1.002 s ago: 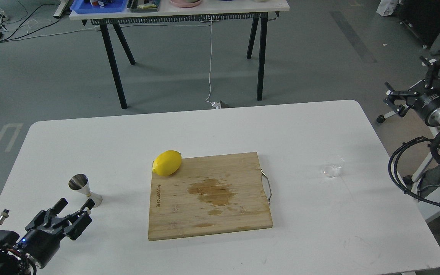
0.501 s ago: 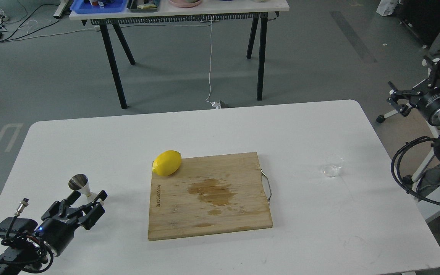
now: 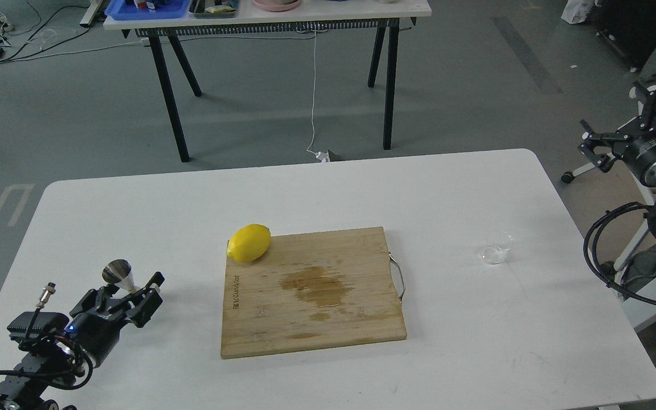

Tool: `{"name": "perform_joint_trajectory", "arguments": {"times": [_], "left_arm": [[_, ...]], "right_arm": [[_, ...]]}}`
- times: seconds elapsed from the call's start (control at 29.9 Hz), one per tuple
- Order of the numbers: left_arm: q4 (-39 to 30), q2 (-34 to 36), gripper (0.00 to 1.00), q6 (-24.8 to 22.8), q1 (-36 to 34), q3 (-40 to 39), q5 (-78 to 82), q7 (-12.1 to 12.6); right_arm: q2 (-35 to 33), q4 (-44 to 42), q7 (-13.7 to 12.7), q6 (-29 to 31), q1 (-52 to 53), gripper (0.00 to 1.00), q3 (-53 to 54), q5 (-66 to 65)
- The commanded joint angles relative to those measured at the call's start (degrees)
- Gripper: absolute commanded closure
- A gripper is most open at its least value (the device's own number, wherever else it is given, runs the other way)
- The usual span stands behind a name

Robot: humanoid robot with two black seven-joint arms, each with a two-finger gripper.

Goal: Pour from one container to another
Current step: 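Close the left hand around the metal jigger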

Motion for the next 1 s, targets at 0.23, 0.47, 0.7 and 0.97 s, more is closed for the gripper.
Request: {"name": "perform_joint_trajectory", "arguments": {"times": [0.23, 0.47, 0.7, 0.97], "left_arm": [[4.9, -2.0, 0.42, 0.0, -2.4, 4.0, -0.5, 0.0], [4.9, -2.1, 0.81, 0.0, -2.5, 3.7, -1.5, 0.0], [4.7, -2.0, 0.96, 0.0, -2.4, 4.0, -3.6, 0.0], [-4.5, 2.7, 0.96, 0.0, -8.1, 3.6, -3.7, 0.0]], "right_arm": [[-0.3, 0.0, 0.0, 0.0, 0.0, 0.02, 0.0, 0.0], [-0.4, 0.0, 0.0, 0.0, -0.1, 0.02, 0.0, 0.0], [-0.6, 0.0, 0.0, 0.0, -0.1, 0.02, 0.0, 0.0], [-0.9, -0.3, -0.1, 0.0, 0.1, 0.02, -0.1, 0.0]]}}
